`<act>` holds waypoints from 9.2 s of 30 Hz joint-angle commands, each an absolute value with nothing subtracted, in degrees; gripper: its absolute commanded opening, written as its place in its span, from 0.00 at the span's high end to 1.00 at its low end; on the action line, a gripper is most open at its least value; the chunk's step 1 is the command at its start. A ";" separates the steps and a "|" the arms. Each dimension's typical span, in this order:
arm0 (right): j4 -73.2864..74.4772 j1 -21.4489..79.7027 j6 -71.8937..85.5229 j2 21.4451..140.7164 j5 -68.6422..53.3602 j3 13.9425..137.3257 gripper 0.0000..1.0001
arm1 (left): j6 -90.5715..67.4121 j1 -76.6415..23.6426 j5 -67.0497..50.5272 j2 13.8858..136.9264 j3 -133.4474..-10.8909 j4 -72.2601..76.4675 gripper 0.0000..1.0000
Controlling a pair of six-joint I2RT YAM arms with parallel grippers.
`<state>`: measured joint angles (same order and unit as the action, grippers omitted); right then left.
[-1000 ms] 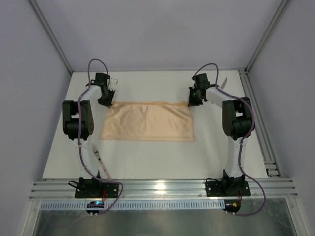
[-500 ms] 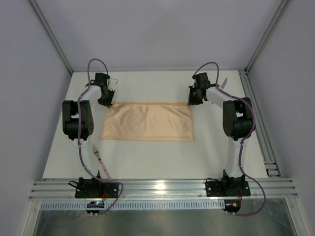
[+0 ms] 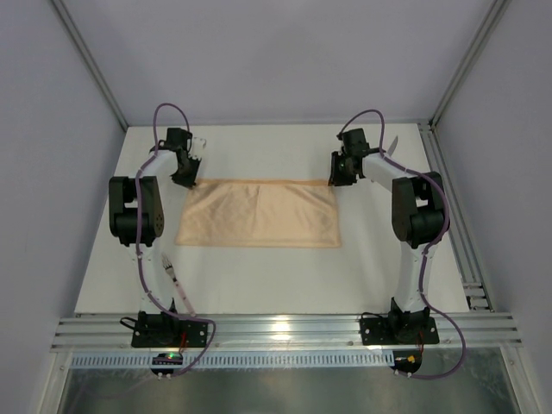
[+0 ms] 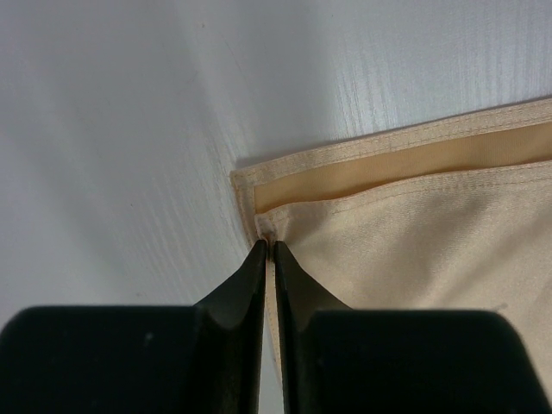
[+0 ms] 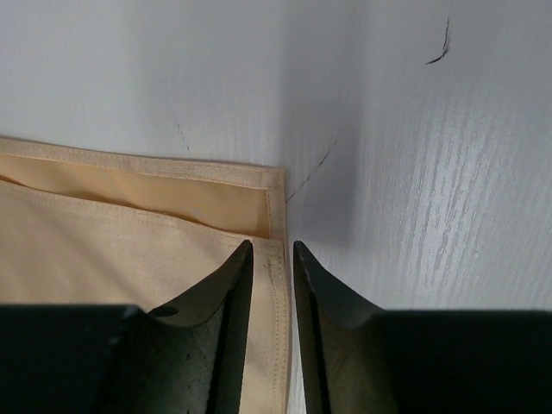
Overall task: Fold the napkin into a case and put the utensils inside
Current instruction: Smooth out the rectangle-folded napkin at the center of the board, then pick up the rectangle-folded napkin from the center of the board, then fold the rectangle-folded napkin at the center of the board, then smooth out the square-folded napkin at the center of the board.
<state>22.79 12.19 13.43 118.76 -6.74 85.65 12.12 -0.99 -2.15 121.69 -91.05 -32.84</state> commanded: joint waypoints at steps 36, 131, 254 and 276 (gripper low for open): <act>15.82 12.13 13.89 113.64 -7.65 83.67 0.96 | 12.04 -0.53 -0.88 114.35 -90.70 -31.82 1.00; 5.46 15.73 39.63 76.28 -7.47 30.32 0.46 | 16.35 -2.29 -6.50 86.92 -50.01 -32.52 0.90; 9.75 57.92 18.11 124.91 -14.95 100.28 0.52 | 13.09 1.76 -12.65 91.07 -58.09 -40.07 0.98; 6.77 42.63 25.84 101.07 -10.11 62.85 0.52 | 14.42 -9.49 -10.65 87.89 -56.60 -44.91 0.66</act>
